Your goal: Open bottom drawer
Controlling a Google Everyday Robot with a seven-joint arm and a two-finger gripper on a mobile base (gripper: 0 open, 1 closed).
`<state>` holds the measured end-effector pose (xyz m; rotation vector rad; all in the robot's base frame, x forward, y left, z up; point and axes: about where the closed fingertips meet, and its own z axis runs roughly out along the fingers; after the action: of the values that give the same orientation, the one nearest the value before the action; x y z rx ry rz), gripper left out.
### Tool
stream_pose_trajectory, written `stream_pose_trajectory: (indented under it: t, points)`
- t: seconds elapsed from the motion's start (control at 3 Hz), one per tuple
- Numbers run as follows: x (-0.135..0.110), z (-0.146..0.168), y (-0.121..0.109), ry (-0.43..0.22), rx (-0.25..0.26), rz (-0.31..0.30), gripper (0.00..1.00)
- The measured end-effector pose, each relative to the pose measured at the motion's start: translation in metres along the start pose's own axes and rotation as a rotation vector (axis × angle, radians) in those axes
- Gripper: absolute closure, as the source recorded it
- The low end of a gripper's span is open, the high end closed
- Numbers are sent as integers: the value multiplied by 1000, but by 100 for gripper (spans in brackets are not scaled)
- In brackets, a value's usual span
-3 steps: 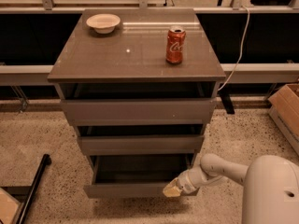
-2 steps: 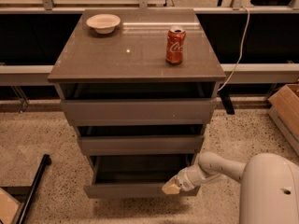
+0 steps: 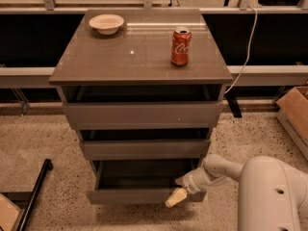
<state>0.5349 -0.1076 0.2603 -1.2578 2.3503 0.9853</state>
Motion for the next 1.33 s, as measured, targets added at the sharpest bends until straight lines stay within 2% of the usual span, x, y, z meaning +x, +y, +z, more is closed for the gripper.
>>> stream_pose_trajectory:
  t: [0.67, 1.0, 1.33]
  points:
    - [26, 37, -19, 69, -49, 80, 0]
    - [45, 48, -11, 100, -84, 125, 16]
    - [42, 44, -9, 100, -84, 125, 40]
